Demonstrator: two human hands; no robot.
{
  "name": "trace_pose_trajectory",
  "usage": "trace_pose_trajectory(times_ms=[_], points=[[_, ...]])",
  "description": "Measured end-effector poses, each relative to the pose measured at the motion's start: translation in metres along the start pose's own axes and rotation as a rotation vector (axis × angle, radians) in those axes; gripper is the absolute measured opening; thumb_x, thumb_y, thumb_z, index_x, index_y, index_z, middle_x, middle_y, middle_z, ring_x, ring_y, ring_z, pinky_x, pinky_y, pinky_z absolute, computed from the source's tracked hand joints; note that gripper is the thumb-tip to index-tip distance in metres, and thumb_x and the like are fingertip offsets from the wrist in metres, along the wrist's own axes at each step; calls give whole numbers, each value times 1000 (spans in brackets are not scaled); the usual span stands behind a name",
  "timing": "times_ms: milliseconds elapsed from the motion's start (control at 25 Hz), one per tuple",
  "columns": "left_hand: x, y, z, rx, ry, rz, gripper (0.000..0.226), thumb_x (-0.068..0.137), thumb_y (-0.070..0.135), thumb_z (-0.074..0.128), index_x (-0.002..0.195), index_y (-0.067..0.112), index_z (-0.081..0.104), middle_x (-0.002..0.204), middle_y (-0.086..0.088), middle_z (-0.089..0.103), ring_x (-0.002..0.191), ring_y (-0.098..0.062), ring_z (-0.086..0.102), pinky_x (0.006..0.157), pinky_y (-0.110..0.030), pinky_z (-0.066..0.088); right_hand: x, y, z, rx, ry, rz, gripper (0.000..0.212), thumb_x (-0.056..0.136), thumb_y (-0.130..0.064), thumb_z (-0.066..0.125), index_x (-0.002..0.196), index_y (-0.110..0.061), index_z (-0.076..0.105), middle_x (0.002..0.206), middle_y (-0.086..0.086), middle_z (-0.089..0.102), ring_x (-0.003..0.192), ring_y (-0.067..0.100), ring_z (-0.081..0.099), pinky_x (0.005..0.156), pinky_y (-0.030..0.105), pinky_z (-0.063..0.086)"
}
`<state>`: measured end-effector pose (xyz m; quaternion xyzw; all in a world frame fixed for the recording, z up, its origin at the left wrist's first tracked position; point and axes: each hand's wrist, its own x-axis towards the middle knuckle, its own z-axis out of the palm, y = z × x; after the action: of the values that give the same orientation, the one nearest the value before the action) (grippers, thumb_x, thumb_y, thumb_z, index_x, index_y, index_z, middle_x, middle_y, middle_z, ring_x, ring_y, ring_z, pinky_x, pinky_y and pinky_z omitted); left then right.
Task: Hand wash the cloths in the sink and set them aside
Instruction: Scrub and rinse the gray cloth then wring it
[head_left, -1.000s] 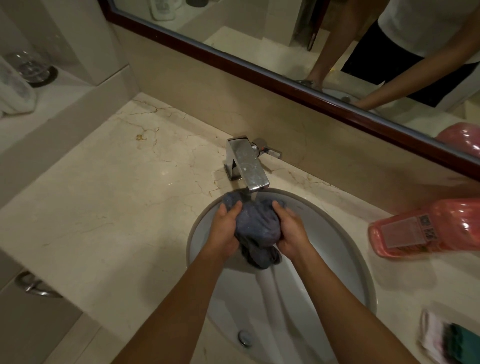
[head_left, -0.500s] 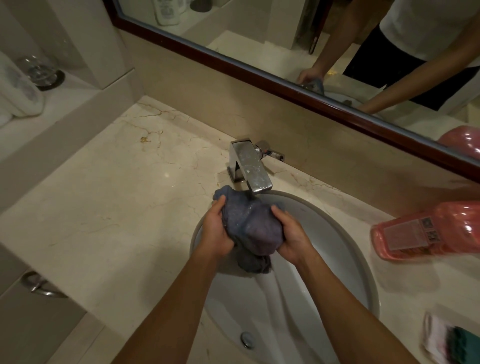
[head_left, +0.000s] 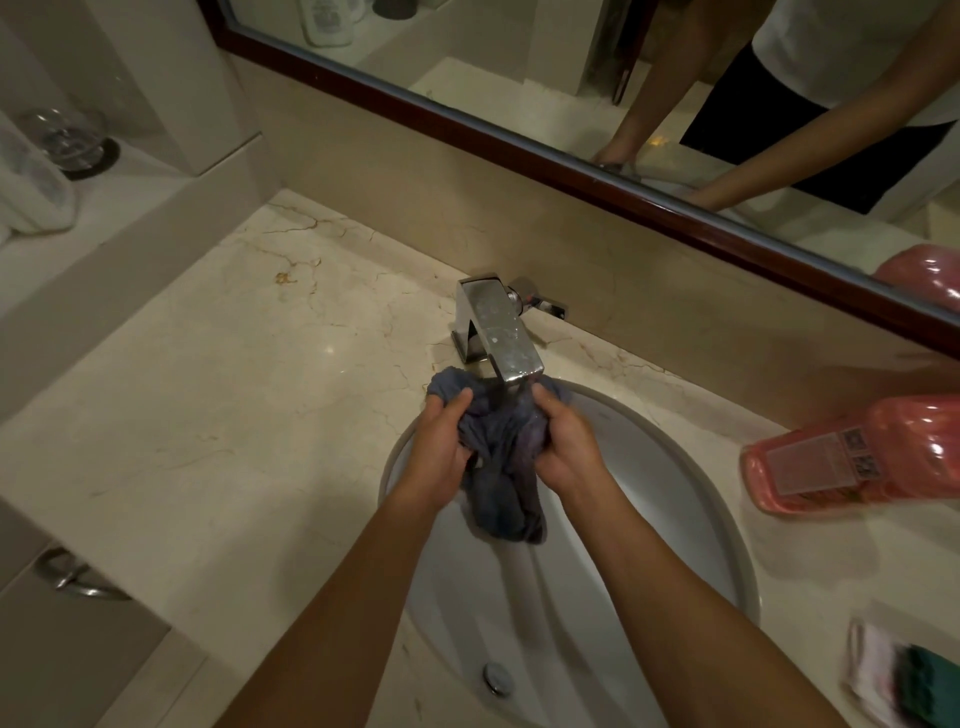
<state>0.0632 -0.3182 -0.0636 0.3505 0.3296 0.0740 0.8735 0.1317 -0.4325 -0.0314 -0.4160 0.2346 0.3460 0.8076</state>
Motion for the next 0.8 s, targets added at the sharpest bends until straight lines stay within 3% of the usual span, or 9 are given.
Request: trace_pose_trajectory(times_ms=[80, 120, 200, 360, 480, 600, 720, 800], points=[[-2, -8, -3, 46, -16, -41, 33, 105, 27, 49, 135, 14, 55, 123, -11, 71, 112, -25, 70, 85, -35, 59, 0, -4, -2, 26, -10, -5, 39, 103, -13, 52, 138, 2, 53, 108, 18, 70, 86, 25, 71, 72, 31, 60], [-2, -12, -3, 78, -5, -52, 36, 104, 29, 50, 135, 13, 56, 123, -11, 71, 111, -25, 70, 81, -33, 59, -1, -5, -4, 32, -22, -3, 40, 103, -15, 50, 139, 2, 53, 112, 19, 69, 86, 24, 71, 71, 31, 60], [-1, -17, -3, 107, 5, -82, 39, 103, 31, 51, 134, 9, 59, 123, -12, 71, 110, -25, 70, 80, -31, 60, -3, -6, -11, 37, -58, 14, 41, 103, -14, 49, 141, 2, 50, 127, 23, 65, 98, 27, 70, 84, 38, 58], [-3, -25, -7, 199, 7, -149, 45, 101, 42, 52, 126, 9, 68, 120, -13, 73, 116, -29, 67, 107, -45, 48, -11, -5, -22, 78, -197, -15, 49, 94, 2, 49, 143, -2, 43, 123, 23, 63, 105, 32, 68, 82, 42, 59], [-8, -35, -11, 263, -58, -104, 55, 93, 50, 58, 129, 10, 66, 124, -11, 71, 121, -26, 64, 111, -45, 44, -12, -4, -21, 132, -277, -16, 39, 88, 3, 50, 127, 0, 53, 114, 21, 66, 103, 30, 68, 89, 40, 58], [-12, -35, -6, 363, -66, -25, 50, 90, 42, 68, 127, 10, 63, 120, -12, 72, 117, -30, 66, 101, -43, 51, -9, -7, -18, 149, -247, -30, 26, 90, 4, 48, 114, -2, 57, 107, 18, 66, 102, 28, 66, 95, 39, 55], [-11, -30, -2, 300, 1, 49, 34, 92, 35, 67, 119, 14, 62, 111, -12, 75, 104, -29, 73, 79, -36, 60, -6, -8, -20, -160, -112, -127, 24, 98, 4, 48, 118, -5, 57, 98, 11, 74, 90, 24, 71, 72, 32, 60], [-13, -26, 0, 202, -8, 55, 29, 96, 31, 62, 121, 16, 62, 109, -11, 76, 98, -27, 75, 69, -31, 60, -10, -3, -25, -357, -89, -79, 25, 100, -9, 54, 125, -7, 57, 98, 7, 77, 87, 21, 74, 63, 27, 58]])
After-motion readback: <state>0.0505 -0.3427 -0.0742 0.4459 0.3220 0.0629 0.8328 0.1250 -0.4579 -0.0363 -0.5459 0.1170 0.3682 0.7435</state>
